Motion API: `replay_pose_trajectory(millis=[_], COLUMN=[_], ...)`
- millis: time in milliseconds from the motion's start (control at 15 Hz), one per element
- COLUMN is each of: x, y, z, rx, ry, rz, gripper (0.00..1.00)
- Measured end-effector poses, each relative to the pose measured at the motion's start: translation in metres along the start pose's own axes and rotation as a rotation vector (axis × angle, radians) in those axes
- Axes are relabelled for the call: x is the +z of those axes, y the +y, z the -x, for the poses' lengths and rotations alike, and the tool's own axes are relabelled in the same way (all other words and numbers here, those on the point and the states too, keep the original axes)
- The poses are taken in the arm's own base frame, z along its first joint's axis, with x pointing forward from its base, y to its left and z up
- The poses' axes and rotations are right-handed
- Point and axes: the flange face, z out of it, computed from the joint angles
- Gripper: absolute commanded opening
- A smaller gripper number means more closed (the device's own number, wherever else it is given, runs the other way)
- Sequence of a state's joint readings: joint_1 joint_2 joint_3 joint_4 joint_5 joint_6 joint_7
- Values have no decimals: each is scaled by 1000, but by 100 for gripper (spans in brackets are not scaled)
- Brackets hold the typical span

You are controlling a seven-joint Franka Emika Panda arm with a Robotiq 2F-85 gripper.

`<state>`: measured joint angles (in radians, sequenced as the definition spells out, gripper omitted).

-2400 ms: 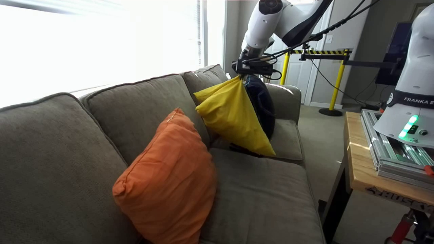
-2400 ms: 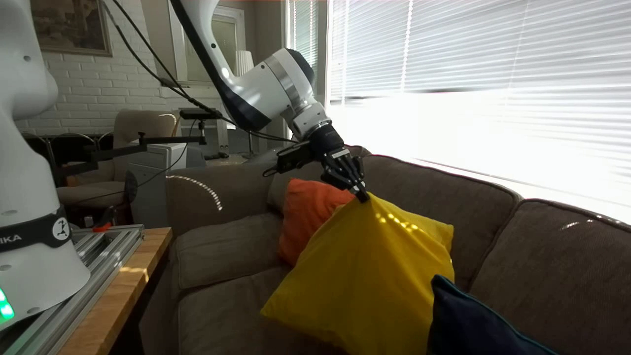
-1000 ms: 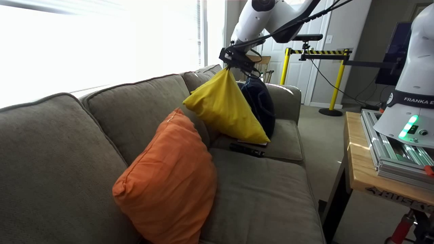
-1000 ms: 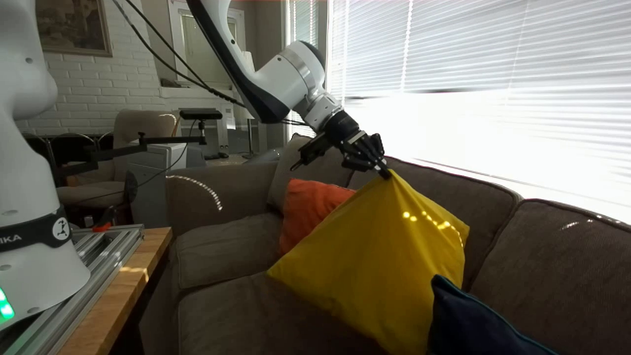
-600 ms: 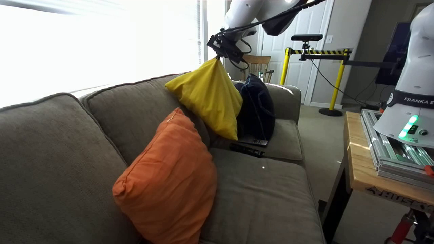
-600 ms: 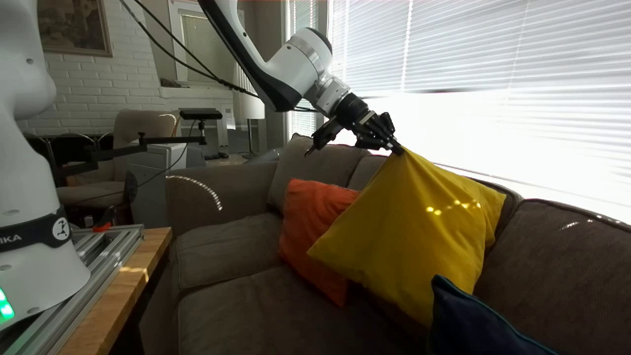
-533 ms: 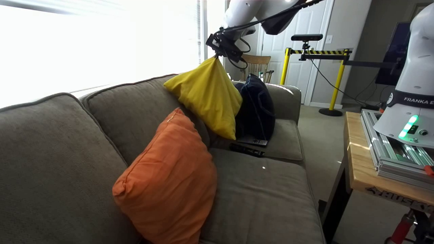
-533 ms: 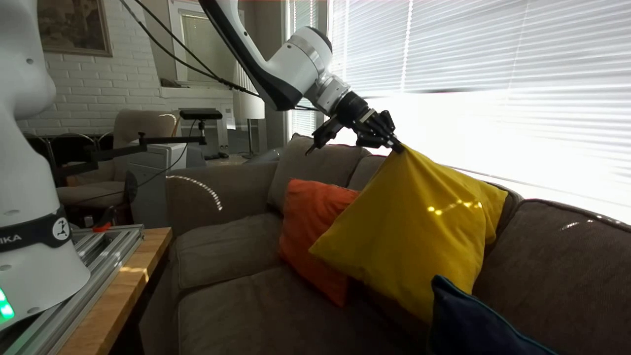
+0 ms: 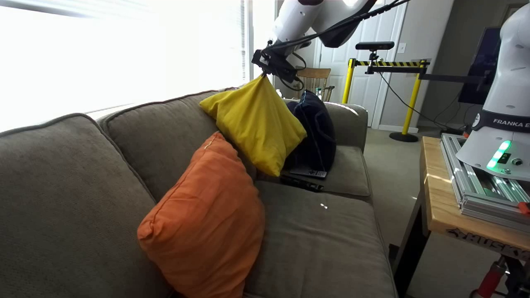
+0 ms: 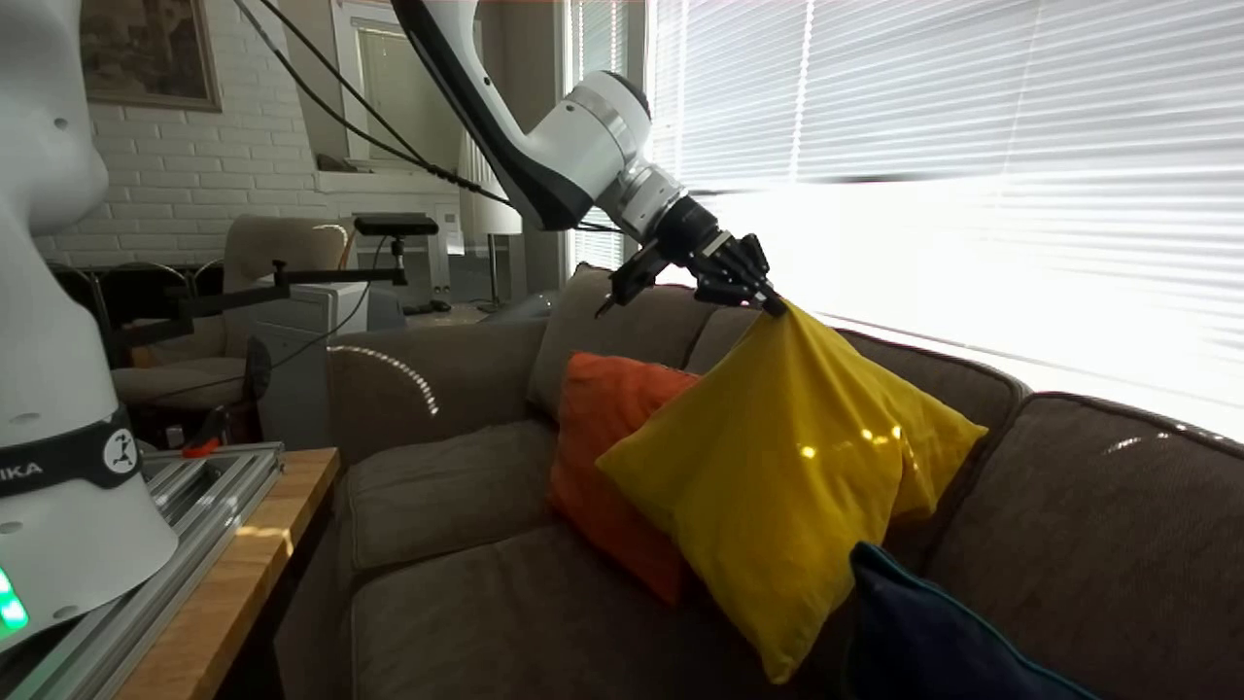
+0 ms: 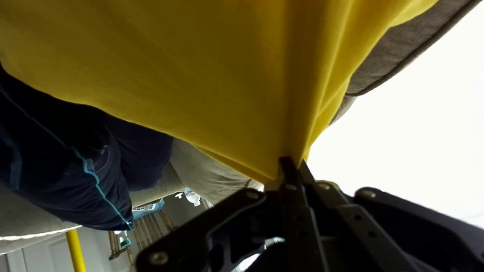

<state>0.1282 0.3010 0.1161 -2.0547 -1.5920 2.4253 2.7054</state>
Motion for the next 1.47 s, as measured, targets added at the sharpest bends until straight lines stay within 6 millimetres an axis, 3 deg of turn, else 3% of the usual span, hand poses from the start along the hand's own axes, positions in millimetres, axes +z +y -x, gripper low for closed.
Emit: replay_pose_trajectory(millis=[733,1467], x=[13,35], y=[8,38], z=[30,63], rx=[-134,-316], ry=[-10,-18], rz=[-73,-128], gripper=[0,0])
